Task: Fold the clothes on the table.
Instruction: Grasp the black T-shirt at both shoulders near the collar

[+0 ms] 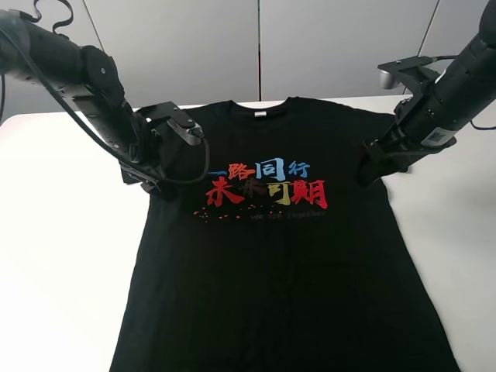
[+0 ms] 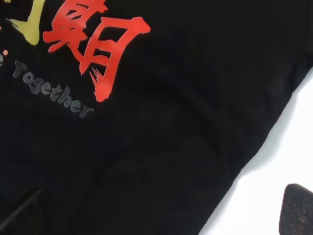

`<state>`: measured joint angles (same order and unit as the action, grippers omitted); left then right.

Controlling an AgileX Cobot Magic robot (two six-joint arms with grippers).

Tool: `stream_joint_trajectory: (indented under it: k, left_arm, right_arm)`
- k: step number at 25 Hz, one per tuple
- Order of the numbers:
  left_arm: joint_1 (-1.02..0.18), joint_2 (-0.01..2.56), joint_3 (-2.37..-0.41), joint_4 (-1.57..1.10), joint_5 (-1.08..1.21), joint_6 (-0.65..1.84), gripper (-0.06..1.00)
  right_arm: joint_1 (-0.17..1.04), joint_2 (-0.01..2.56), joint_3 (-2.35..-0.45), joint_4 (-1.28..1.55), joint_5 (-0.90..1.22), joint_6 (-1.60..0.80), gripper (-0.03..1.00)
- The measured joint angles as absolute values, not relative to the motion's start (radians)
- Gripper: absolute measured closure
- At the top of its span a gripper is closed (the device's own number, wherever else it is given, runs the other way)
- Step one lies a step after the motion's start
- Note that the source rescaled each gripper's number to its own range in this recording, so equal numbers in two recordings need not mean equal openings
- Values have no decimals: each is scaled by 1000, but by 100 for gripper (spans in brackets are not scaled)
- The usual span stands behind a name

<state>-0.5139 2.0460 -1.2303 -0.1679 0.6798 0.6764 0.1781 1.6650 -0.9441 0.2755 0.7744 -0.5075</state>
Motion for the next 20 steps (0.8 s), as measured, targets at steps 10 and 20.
stream_joint_trajectory:
  k: [10,20]
  left_arm:
    - [-537,2107,-1235,-113,656,635,-6]
    - [-537,2112,-1238,-107,654,630,-2]
  right_arm:
    - [178,1665,-944,275,774,-508,-3]
    - [178,1665,-944,275,774,-512,-3]
